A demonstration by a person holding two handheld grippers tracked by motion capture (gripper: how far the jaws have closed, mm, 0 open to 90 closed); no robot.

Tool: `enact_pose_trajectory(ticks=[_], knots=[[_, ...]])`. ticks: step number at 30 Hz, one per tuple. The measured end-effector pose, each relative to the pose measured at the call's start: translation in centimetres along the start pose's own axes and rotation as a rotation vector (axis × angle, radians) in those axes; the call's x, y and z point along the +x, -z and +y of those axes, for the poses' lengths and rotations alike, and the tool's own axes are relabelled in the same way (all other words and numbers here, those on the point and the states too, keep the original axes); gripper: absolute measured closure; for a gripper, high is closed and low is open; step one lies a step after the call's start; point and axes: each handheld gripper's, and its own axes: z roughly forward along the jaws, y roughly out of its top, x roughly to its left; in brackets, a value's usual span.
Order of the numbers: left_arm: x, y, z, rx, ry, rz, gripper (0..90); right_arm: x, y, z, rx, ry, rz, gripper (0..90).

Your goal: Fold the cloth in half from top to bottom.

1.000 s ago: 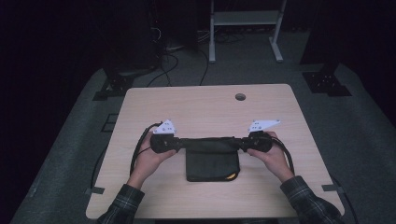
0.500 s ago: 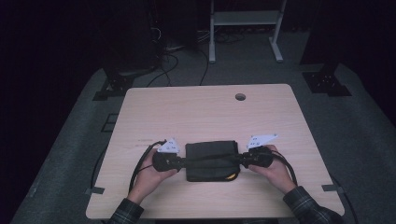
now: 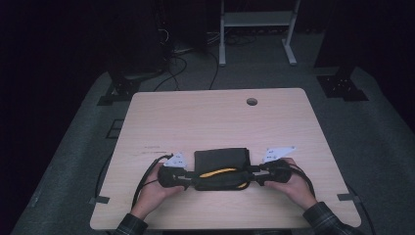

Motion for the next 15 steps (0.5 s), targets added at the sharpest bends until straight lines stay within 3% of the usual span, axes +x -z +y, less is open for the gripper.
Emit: enact_pose_trajectory(ticks=[4, 6, 7, 8, 12, 15], knots=[[-0.1, 1.3, -0.2, -0.027, 0.002, 0.012, 64.6, 0.4, 2.2, -0.5, -0.039, -0.002, -0.001, 61.3], [0.0, 1.7, -0.3, -0.037, 0.005, 0.017, 66.1, 0.5, 3.3, -0.7, -0.058, -0.003, -0.01, 66.9], [0.2, 1.8, -0.2, -0.044, 0.009, 0.02, 70.9, 0.2, 4.2, -0.9, -0.077, -0.006, -0.03, 74.3], [0.3, 1.9, -0.1, -0.047, 0.012, 0.023, 70.9, 0.2, 4.2, -0.9, -0.077, -0.006, -0.03, 74.3], [1.0, 1.8, 0.8, -0.065, 0.017, 0.03, 89.0, -1.3, 4.5, -0.6, -0.087, -0.039, -0.08, 84.0], [1.6, 1.0, 1.6, -0.073, 0.024, 0.038, 89.5, -2.5, 3.4, -0.1, -0.068, -0.047, -0.084, 87.7]])
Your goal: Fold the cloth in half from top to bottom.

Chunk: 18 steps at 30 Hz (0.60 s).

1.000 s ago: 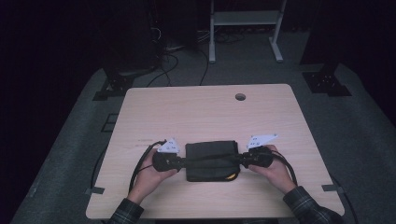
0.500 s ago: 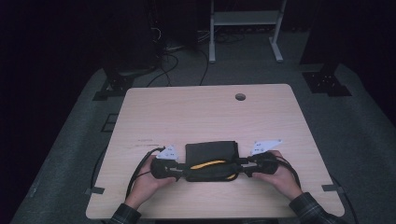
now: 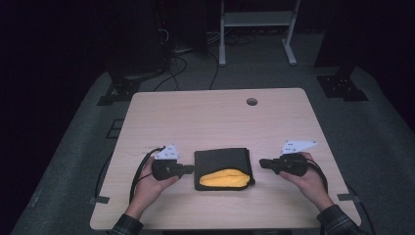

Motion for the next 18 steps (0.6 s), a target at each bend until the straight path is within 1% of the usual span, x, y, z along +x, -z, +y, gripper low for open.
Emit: enact_pose_trajectory(ticks=[3, 7, 9, 12, 15, 18], knots=[[0.3, -1.0, 0.2, 0.004, 0.004, -0.002, 88.1, -0.3, -1.5, 0.4, 0.021, 0.007, 0.014, 88.9], [0.7, -2.6, 0.5, 0.018, 0.008, -0.009, 87.3, -0.2, -3.5, 1.1, 0.04, 0.021, 0.042, 89.0], [0.6, -3.2, 0.7, 0.019, 0.007, -0.022, 86.9, 0.0, -4.5, 1.3, 0.042, 0.016, 0.062, 89.0], [0.1, -3.8, 0.7, 0.039, -0.01, -0.041, 86.6, 0.6, -5.8, 1.4, 0.074, 0.041, 0.089, 89.0], [-0.5, -4.0, 0.5, 0.053, -0.021, -0.059, 86.2, 1.3, -6.4, 1.4, 0.089, 0.053, 0.122, 89.0], [-1.2, -3.8, 0.1, 0.061, -0.029, -0.077, 85.8, 1.9, -6.3, 1.2, 0.099, 0.065, 0.155, 89.0]])
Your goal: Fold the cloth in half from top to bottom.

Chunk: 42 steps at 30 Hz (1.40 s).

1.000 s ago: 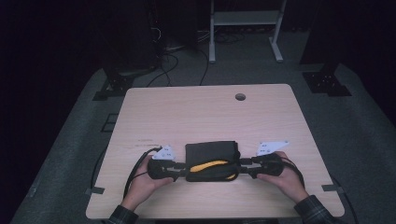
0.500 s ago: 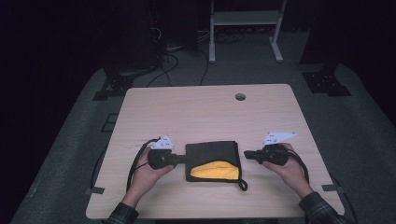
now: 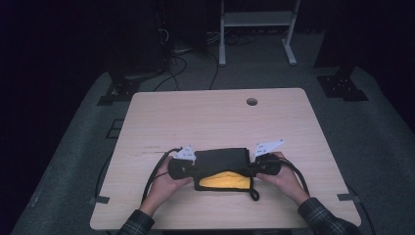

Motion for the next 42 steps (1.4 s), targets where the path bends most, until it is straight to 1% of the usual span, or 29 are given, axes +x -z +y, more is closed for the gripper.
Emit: enact_pose_trajectory(ticks=[3, 6, 7, 9, 13, 14, 15, 16, 17, 18, 19, 21, 22, 23, 24, 25, 26, 27, 29, 30, 32, 33, 34, 36, 40, 42], knots=[[-0.7, 0.1, -0.5, 0.011, -0.001, -0.014, 85.2, 0.7, 0.1, -0.2, 0.016, 0.016, 0.035, 89.1], [-1.1, 0.2, -1.1, 0.035, -0.01, -0.023, 84.4, 1.2, 0.1, -0.7, 0.035, 0.024, 0.054, 89.0], [-1.2, 0.3, -1.3, 0.036, -0.009, -0.023, 84.2, 1.4, 0.1, -0.9, 0.046, 0.031, 0.056, 89.0], [-1.4, 0.3, -1.5, 0.051, -0.019, -0.018, 83.5, 1.6, 0.2, -1.2, 0.069, 0.05, 0.05, 89.0], [-1.6, 0.1, -1.9, 0.073, -0.037, -0.003, 82.4, 2.0, 0.3, -1.4, 0.093, 0.091, 0.028, 89.0], [-1.7, 0.0, -2.1, 0.073, -0.042, 0.002, 82.3, 2.1, 0.2, -1.4, 0.099, 0.105, 0.02, 89.0], [-1.7, 0.0, -2.1, 0.07, -0.039, 0.002, 82.2, 2.4, 0.0, -1.4, 0.105, 0.124, 0.007, 89.0], [-1.6, 0.1, -2.1, 0.07, -0.04, 0.002, 82.0, 2.4, 0.0, -1.3, 0.107, 0.133, 0.003, 88.9], [-1.7, 0.1, -2.1, 0.064, -0.035, 0.003, 81.5, 2.5, 0.0, -1.3, 0.108, 0.131, 0.002, 87.9], [-1.7, 0.2, -2.0, 0.063, -0.042, 0.006, 79.3, 2.4, 0.1, -1.3, 0.1, 0.119, 0.002, 84.7], [-1.7, 0.4, -2.0, 0.055, -0.037, 0.013, 73.8, 2.3, 0.3, -1.3, 0.083, 0.115, -0.004, 79.0], [-1.6, 0.9, -1.9, 0.033, -0.03, 0.036, 65.8, 2.0, 0.8, -1.3, 0.049, 0.102, -0.03, 72.3], [-1.6, 1.2, -2.0, 0.028, -0.03, 0.048, 62.1, 1.8, 1.2, -1.3, 0.032, 0.095, -0.053, 69.1], [-1.5, 1.4, -2.0, 0.017, -0.02, 0.059, 58.1, 1.6, 1.6, -1.3, 0.016, 0.087, -0.067, 65.3], [-1.4, 1.8, -2.2, 0.008, -0.007, 0.081, 52.9, 1.4, 1.9, -1.4, 0.002, 0.075, -0.082, 59.6], [-1.4, 1.9, -2.2, 0.004, -0.006, 0.091, 47.4, 1.0, 2.2, -1.6, -0.008, 0.065, -0.11, 52.8], [-1.3, 2.1, -2.3, 0.002, -0.007, 0.101, 45.0, 0.9, 2.4, -1.8, -0.008, 0.057, -0.125, 50.1], [-1.3, 2.3, -2.5, -0.009, -0.002, 0.118, 40.7, 0.8, 2.6, -1.9, -0.012, 0.052, -0.14, 46.4], [-1.1, 2.7, -2.7, -0.022, -0.005, 0.143, 32.6, 0.5, 3.1, -2.3, -0.012, 0.037, -0.175, 40.7], [-1.0, 3.0, -2.9, -0.019, -0.008, 0.164, 29.6, 0.4, 3.3, -2.5, -0.014, 0.035, -0.19, 37.8], [-0.9, 3.4, -3.2, -0.015, -0.002, 0.188, 25.7, 0.2, 3.8, -2.9, -0.015, 0.022, -0.215, 35.1], [-0.8, 3.6, -3.3, -0.019, 0.007, 0.204, 23.5, 0.1, 4.1, -3.1, -0.019, 0.017, -0.227, 34.0], [-0.8, 3.8, -3.5, -0.014, 0.006, 0.215, 22.6, 0.0, 4.4, -3.3, -0.02, 0.009, -0.235, 33.3], [-0.7, 4.3, -3.8, -0.013, 0.02, 0.234, 19.6, -0.1, 5.1, -3.7, -0.026, 0.001, -0.257, 32.1], [-0.5, 5.3, -4.7, 0.006, 0.041, 0.277, 16.8, -0.5, 6.4, -5.0, -0.018, -0.016, -0.307, 30.2], [-0.3, 5.8, -5.3, 0.011, 0.054, 0.292, 15.1, -0.8, 7.0, -5.7, -0.014, -0.033, -0.328, 28.6]])
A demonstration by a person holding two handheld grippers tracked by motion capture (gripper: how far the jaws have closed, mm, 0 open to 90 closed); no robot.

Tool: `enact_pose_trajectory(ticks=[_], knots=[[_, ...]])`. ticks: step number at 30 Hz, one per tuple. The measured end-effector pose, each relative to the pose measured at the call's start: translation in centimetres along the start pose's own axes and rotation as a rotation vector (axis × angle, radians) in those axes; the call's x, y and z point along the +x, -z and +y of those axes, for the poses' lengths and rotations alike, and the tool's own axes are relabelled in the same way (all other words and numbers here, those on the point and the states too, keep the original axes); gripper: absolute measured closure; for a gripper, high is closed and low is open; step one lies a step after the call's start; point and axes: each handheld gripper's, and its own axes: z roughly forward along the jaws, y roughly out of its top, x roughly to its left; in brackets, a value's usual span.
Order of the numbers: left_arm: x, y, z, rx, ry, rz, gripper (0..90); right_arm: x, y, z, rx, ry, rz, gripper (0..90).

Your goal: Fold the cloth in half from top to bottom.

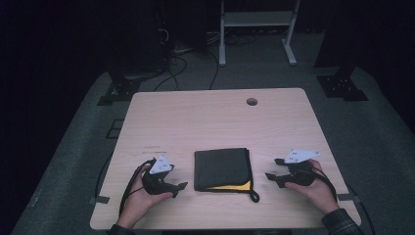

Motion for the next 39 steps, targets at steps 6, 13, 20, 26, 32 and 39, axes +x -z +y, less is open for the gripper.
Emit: enact_pose_trajectory(ticks=[6, 13, 20, 26, 32, 39], knots=[[0.9, 1.2, -1.6, 0.029, 0.026, 0.044, 9.1, -1.1, 1.5, -2.0, 0.029, -0.044, -0.051, 23.0], [2.0, 2.0, -3.5, 0.061, 0.07, 0.095, 7.3, -1.8, 2.3, -3.6, 0.069, -0.074, -0.094, 18.1], [2.6, 2.2, -4.7, 0.087, 0.087, 0.127, 7.3, -1.9, 2.7, -4.2, 0.089, -0.086, -0.12, 17.5], [3.0, 2.1, -5.3, 0.084, 0.103, 0.115, 2.0, -2.0, 2.7, -4.4, 0.087, -0.096, -0.119, 15.0], [3.1, 2.0, -5.6, 0.062, 0.097, 0.113, 0.0, -2.0, 2.7, -4.7, 0.063, -0.095, -0.119, 13.6], [3.1, 2.1, -5.8, 0.046, 0.077, 0.097, 0.0, -2.0, 2.7, -4.7, 0.065, -0.112, -0.135, 12.5]])
